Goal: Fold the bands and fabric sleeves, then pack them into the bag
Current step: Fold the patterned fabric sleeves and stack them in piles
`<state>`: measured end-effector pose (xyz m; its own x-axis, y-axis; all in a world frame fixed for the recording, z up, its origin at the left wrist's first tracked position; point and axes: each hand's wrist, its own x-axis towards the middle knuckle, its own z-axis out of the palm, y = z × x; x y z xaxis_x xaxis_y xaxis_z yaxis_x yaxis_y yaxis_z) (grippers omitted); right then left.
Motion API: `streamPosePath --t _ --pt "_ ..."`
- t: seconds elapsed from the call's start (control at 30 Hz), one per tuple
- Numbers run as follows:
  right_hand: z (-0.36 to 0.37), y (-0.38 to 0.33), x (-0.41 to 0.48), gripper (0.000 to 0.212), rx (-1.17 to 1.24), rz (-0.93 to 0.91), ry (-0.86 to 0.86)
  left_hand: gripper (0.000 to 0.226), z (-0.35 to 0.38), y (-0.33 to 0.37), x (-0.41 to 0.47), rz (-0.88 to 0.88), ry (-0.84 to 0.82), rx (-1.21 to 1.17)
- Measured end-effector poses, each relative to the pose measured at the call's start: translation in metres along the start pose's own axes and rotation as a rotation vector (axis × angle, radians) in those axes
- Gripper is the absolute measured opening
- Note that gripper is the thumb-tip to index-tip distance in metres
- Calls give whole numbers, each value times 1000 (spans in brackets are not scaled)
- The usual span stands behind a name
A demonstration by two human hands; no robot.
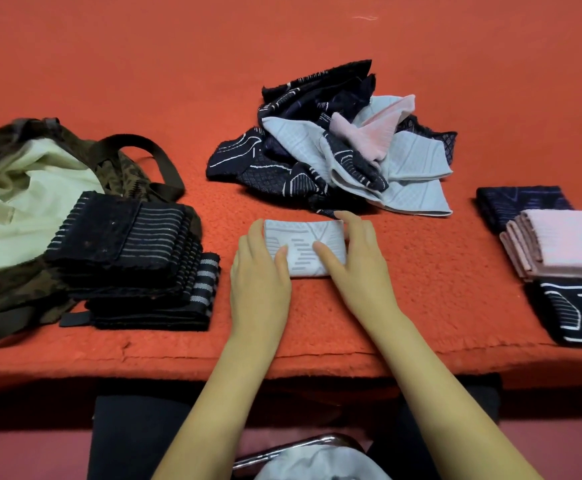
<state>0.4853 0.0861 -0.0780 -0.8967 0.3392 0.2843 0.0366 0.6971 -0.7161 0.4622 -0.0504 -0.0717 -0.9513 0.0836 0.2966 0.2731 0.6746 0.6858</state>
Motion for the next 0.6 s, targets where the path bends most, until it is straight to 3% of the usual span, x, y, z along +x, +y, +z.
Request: streamPosePath --t 0.23,0.37,0.5,0.6 --pt "3 -3 -1 67 -219 -88 0 47 3 -7 2 40 66 193" --pt "4 1 1 61 -236 -93 -46 63 1 -10 4 22 -104 172" --pt "6 2 3 62 -305 -84 -67 57 3 -10 6 29 -199 345" --pt "6 -1 2 65 -387 -69 -85 73 4 -7 5 42 -206 423"
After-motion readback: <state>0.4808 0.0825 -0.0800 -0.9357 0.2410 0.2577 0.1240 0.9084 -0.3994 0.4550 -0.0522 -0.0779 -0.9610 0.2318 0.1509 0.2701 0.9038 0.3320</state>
